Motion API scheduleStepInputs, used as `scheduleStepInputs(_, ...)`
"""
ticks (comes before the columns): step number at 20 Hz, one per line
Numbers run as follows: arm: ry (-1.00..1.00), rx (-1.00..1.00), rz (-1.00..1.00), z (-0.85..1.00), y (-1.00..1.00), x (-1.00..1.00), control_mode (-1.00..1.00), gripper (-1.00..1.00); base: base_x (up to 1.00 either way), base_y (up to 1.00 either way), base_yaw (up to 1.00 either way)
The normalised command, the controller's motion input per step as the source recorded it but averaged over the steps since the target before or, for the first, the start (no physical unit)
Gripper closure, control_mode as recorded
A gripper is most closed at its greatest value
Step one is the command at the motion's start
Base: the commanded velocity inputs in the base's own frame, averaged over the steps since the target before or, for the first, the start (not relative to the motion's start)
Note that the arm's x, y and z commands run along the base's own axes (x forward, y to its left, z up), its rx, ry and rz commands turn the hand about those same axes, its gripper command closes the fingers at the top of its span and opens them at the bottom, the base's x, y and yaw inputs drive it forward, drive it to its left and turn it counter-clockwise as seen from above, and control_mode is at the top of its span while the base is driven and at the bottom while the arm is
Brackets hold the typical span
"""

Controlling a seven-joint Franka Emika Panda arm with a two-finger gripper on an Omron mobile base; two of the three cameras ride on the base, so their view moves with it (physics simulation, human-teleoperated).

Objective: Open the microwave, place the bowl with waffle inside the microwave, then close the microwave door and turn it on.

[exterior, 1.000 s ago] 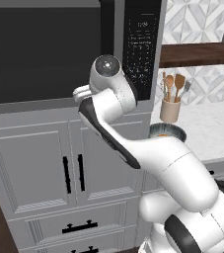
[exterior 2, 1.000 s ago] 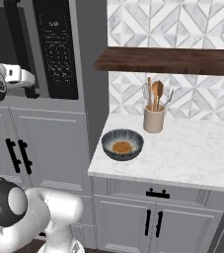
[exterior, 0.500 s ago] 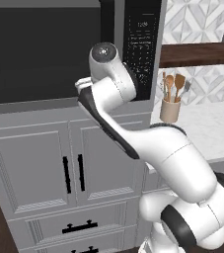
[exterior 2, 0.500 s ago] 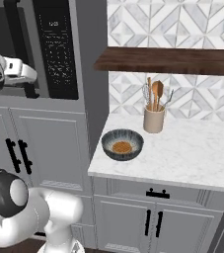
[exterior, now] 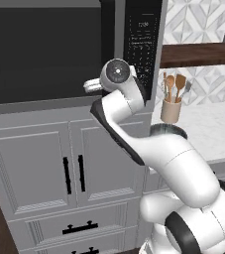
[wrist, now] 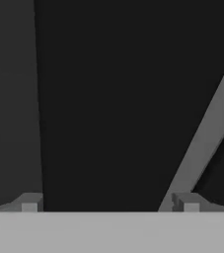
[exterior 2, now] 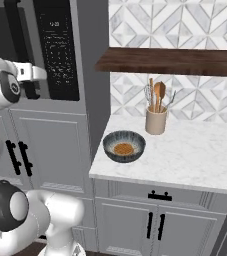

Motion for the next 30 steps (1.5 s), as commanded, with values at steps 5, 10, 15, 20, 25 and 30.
scheduleStepInputs(5, -0.09, 0.00, 0.10, 0.00, 0.00, 0.64, -1.00, -1.00, 0.00, 0.00, 0.00)
scheduleStepInputs(10, -0.02, 0.01, 0.10, 0.00, 0.02, 0.54, -1.00, 1.00, 0.00, 0.00, 0.00)
scheduleStepInputs(15, 0.00, 0.06, 0.10, 0.00, 0.16, 0.27, -1.00, 1.00, 0.00, 0.00, 0.00)
scheduleStepInputs(20, 0.06, 0.06, 0.15, 0.05, 0.36, -0.47, -1.00, 1.00, 0.00, 0.00, 0.00)
scheduleStepInputs(25, 0.09, 0.00, 0.14, 0.05, 0.61, -1.00, -1.00, 1.00, 0.00, 0.00, 0.00)
scheduleStepInputs(30, 0.08, 0.00, 0.13, 0.00, 0.89, -1.00, -1.00, 1.00, 0.00, 0.00, 0.00)
